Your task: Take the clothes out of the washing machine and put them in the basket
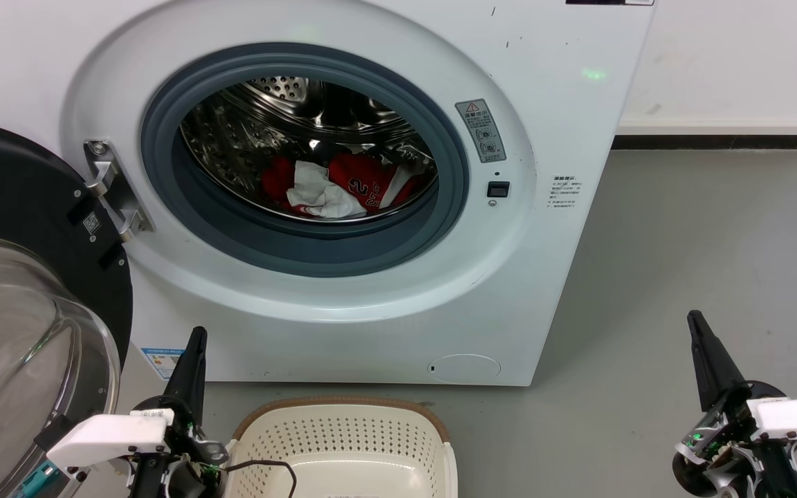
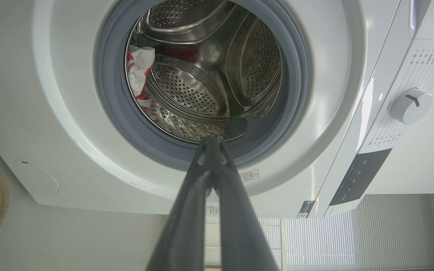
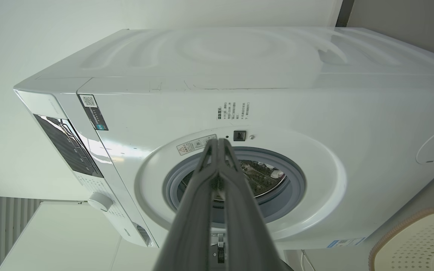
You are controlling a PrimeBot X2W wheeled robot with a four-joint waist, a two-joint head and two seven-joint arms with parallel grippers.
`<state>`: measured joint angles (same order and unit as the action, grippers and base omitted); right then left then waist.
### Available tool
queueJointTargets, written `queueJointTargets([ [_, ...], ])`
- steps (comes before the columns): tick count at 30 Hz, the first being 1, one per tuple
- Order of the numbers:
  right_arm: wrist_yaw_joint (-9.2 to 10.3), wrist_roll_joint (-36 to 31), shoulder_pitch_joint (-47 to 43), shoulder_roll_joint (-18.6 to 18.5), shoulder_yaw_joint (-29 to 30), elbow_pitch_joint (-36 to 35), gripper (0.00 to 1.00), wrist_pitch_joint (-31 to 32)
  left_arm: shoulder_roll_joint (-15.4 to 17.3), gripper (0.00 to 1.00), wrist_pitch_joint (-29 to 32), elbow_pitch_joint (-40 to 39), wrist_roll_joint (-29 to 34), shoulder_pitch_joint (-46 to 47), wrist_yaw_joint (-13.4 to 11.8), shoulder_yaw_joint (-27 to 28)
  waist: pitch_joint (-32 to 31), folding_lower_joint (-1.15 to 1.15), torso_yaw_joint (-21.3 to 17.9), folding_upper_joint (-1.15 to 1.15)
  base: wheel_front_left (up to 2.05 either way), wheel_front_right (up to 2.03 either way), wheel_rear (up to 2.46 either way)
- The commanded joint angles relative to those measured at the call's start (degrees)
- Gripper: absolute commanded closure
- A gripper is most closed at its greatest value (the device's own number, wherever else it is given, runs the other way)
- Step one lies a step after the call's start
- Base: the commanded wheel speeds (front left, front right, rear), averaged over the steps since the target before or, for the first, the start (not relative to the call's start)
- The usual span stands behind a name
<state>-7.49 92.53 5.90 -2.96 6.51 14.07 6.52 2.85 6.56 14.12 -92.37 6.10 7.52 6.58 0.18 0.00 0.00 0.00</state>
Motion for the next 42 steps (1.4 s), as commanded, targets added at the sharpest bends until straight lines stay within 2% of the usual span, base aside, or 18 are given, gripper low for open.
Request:
queueJointTargets([
  [1, 0.00, -0.3, 0.8, 0.1, 0.0, 0.1, 1.00, 0.0, 0.0, 1.00, 0.1, -0.1, -0.1, 0.3, 0.1, 0.0, 0.0, 0.00, 0.0, 0.00, 0.00, 0.00, 0.00],
  [34, 0.00, 0.0, 0.0, 0.0, 0.0, 0.0, 1.00, 0.0, 0.0, 1.00, 0.0, 0.0, 0.0, 0.0, 0.0, 0.0, 0.0, 0.00, 0.0, 0.00, 0.00, 0.00, 0.00],
  [35, 0.00, 0.0, -0.3, 0.0, 0.0, 0.5, 0.00, 0.0, 0.0, 0.00, 0.0, 0.5, 0.0, -0.3, 0.0, 0.0, 0.0, 0.00, 0.0, 0.00, 0.00, 0.00, 0.00],
  [42, 0.00, -1.0, -0.8, 0.0, -1.2, -0.8, 0.00, -2.0, -0.1, 0.00, -2.0, 0.4, 1.2, 0.2, 0.0, -2.0, 0.1, 0.00, 0.0, 0.00, 0.00, 0.00, 0.00],
])
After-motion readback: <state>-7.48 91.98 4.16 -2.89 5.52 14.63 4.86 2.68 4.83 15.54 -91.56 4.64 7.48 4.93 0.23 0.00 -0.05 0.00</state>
